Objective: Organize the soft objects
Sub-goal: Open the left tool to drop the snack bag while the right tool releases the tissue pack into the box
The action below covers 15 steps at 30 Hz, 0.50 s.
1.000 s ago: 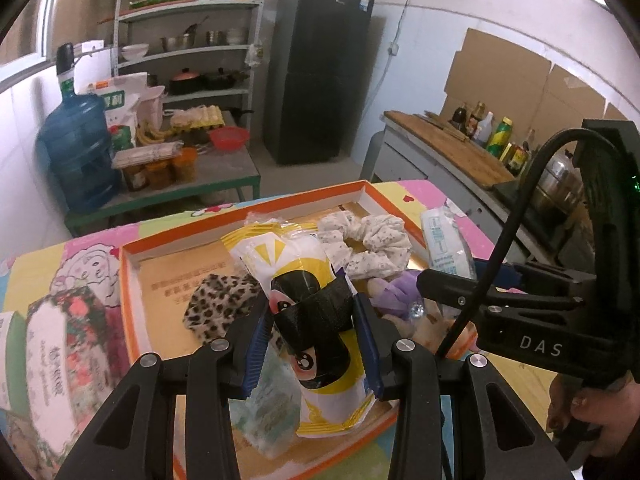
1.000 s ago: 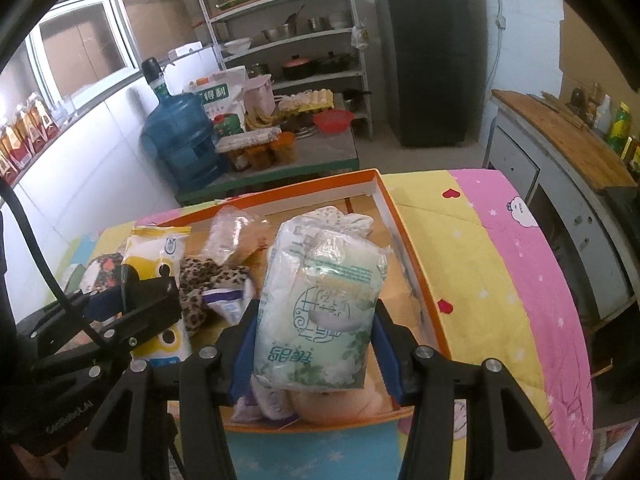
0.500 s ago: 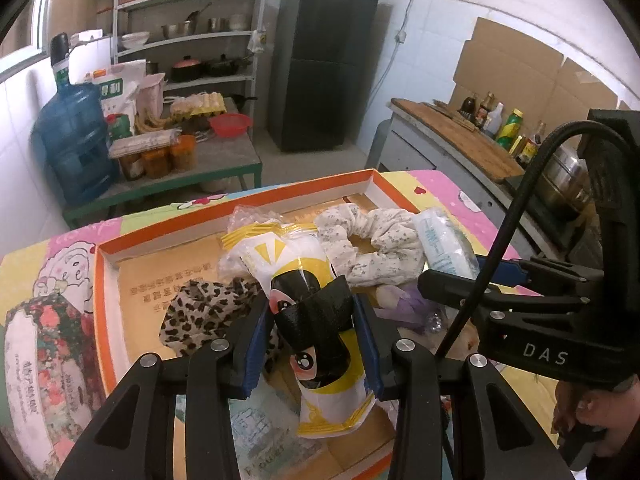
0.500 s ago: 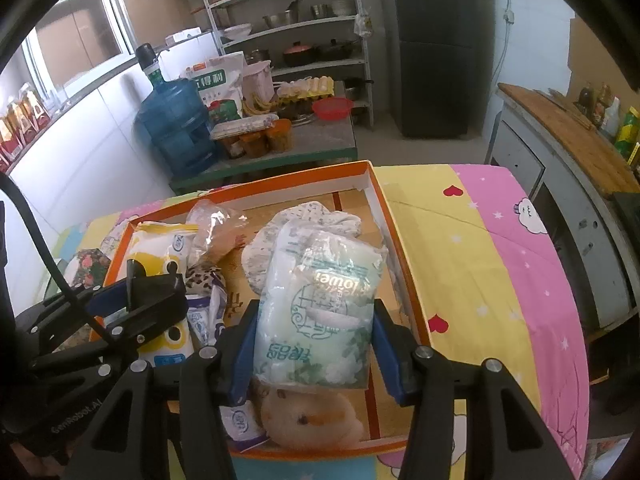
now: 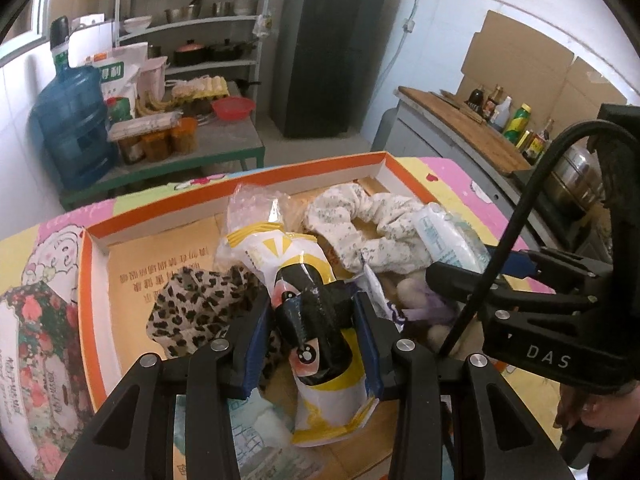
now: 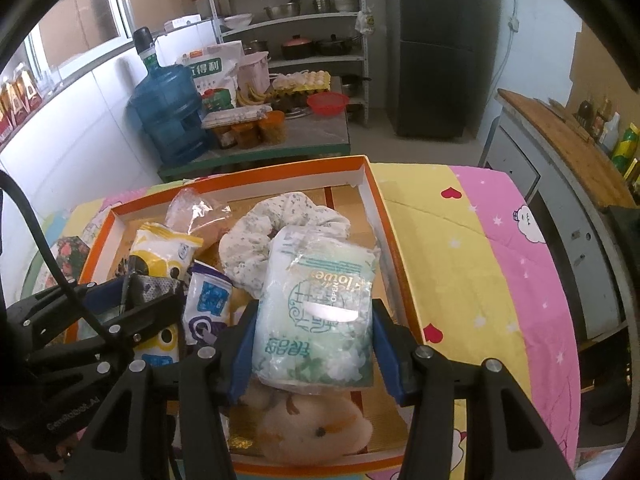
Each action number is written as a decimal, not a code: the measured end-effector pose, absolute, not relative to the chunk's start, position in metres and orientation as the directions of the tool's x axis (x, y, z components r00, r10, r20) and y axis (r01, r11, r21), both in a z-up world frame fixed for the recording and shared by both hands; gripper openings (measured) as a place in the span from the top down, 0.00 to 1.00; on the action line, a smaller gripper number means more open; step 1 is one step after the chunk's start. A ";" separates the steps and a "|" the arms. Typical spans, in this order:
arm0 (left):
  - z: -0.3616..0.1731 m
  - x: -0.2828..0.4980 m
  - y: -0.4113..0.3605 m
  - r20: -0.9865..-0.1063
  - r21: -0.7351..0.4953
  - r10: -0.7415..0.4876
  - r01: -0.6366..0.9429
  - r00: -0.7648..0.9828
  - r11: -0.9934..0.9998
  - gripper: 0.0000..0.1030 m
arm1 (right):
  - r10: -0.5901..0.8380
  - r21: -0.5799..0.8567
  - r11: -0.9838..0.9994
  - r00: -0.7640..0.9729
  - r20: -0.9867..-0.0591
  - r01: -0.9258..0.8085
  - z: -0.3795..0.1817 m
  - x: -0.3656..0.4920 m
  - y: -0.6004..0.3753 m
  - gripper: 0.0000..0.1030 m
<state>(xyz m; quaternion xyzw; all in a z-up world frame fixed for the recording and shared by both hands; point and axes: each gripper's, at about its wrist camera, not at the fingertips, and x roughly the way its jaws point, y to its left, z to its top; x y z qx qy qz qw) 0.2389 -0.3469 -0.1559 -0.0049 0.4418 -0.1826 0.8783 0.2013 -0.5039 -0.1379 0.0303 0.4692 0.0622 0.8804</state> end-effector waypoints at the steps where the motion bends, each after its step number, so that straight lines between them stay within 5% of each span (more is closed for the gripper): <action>1: -0.158 0.240 -0.346 -0.778 -0.175 -0.327 0.315 0.537 0.933 0.60 | 0.131 0.104 0.991 0.553 -0.823 -0.081 -0.138 0.201 -0.503 0.49; 15: -0.138 0.233 -0.330 -0.729 -0.217 -0.376 0.328 0.572 0.919 0.39 | 0.118 0.110 0.993 0.592 -0.797 -0.049 -0.122 0.189 -0.504 0.39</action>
